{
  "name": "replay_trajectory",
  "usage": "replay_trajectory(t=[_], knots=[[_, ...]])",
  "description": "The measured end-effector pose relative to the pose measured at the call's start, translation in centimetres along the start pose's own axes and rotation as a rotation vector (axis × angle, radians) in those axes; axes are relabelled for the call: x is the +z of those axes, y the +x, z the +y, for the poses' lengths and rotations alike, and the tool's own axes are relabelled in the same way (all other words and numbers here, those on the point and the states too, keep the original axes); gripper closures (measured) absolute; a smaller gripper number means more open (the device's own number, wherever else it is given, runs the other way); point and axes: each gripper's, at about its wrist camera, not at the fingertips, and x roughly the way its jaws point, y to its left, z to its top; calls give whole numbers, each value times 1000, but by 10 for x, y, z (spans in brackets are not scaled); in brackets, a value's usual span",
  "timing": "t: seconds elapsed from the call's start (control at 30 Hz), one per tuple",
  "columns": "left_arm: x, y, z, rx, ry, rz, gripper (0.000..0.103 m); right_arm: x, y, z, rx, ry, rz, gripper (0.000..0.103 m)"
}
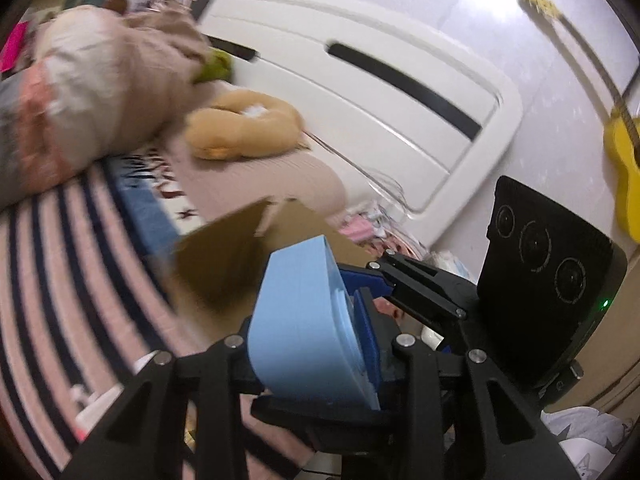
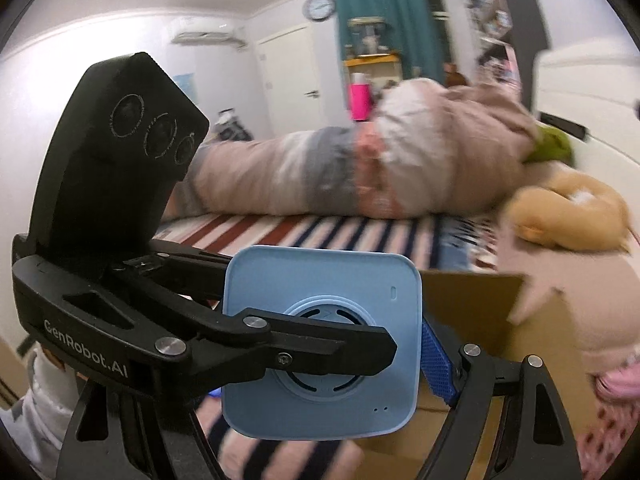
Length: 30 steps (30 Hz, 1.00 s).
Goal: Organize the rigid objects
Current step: 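Carry the blue case into the cardboard box and open the right gripper, then grasp the pink spray bottle with the right gripper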
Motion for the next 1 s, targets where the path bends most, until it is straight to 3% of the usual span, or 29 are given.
replay_trajectory(t=[0.2, 0.4, 0.5, 0.57, 0.83, 0.93, 1.0], knots=[[27, 81, -19, -34, 29, 150, 72, -22, -14, -78, -43, 117, 87, 23], [24, 109, -11, -9, 10, 210, 69, -35, 0, -97, -44, 103, 191, 23], [24, 107, -6, 60, 6, 199, 44, -39, 7, -99, -100, 78, 236, 22], [24, 100, -1, 93, 4, 181, 25, -42, 6, -97, -109, 72, 245, 20], [11, 23, 9, 277, 33, 38, 12, -28, -3, -69, -137, -8, 188, 5], [0, -17, 17, 375, 23, -31, 3, -21, -10, -41, -157, -83, 123, 4], [-10, -44, 26, 430, 8, -72, 1, -16, -10, -17, -125, -123, 112, 4]])
